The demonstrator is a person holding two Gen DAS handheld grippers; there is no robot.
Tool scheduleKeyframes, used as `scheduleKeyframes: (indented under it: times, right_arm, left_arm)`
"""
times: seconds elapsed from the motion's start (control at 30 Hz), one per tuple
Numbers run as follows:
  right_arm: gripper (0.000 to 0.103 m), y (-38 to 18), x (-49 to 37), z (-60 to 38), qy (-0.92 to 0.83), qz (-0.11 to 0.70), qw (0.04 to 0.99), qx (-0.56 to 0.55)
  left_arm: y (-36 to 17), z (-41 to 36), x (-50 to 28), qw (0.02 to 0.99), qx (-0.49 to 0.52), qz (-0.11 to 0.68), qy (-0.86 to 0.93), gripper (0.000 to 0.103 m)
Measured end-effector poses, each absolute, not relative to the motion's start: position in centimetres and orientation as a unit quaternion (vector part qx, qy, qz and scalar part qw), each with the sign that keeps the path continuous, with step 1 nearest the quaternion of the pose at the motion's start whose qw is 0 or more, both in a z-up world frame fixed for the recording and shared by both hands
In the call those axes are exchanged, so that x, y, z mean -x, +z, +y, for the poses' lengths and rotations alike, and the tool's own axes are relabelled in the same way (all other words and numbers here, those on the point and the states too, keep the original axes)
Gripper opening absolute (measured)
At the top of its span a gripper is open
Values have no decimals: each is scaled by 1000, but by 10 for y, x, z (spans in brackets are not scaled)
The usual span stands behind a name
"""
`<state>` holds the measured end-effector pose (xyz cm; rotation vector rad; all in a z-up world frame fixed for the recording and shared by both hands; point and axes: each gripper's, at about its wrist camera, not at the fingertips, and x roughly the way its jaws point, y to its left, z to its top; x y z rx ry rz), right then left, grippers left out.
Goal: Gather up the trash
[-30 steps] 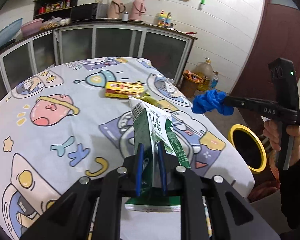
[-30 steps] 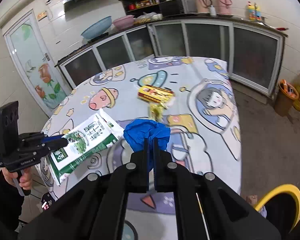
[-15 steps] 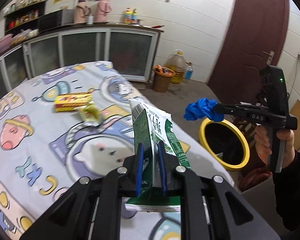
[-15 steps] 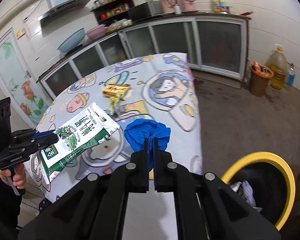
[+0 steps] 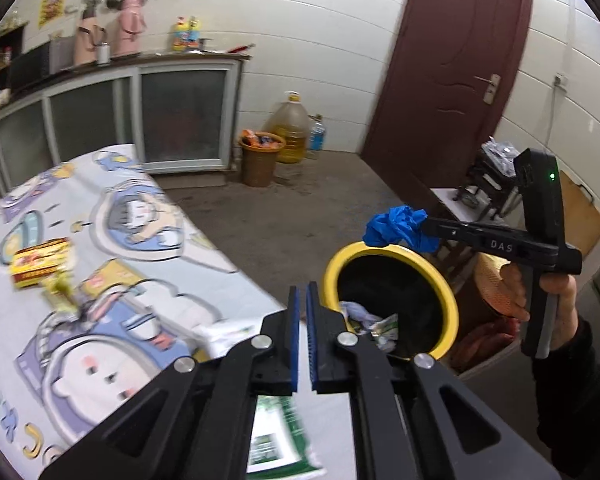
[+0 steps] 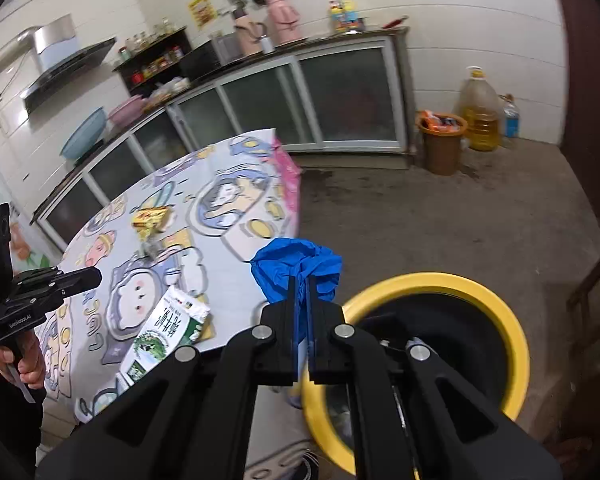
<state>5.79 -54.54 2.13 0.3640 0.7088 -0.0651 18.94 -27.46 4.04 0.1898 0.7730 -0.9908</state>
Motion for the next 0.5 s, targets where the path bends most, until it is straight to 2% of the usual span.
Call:
scheduleKeyframes:
  times: [0.2,0.23,0.3,0.33,0.37,0.5]
  right_arm:
    - [4,13,-32,-579,-67,345,917,-190]
    - [4,11,-28,-582,-69,346,916,-192]
    - [4,9,-25,-581,-69,347,916,-191]
    - [4,8,-24,-581,-68,346,916,-191]
    - [4,7,-23,-580,-66,346,916,-192]
    - [4,1,-26,-578,-56,348,915,-194]
  left_arm:
    - [36,-310,-184,777,-99,368,-501,3]
    - [34,-311,-184,767,-101,378,-509,8]
    - [27,-309,-184,753,-120,399,-509,37]
    - [22,-303,-182,761,-154,396,-490,63]
    - [19,-300,-181,768,-173,393,-476,68]
    - [-10,-285,-192,747,-218,450,-438,68]
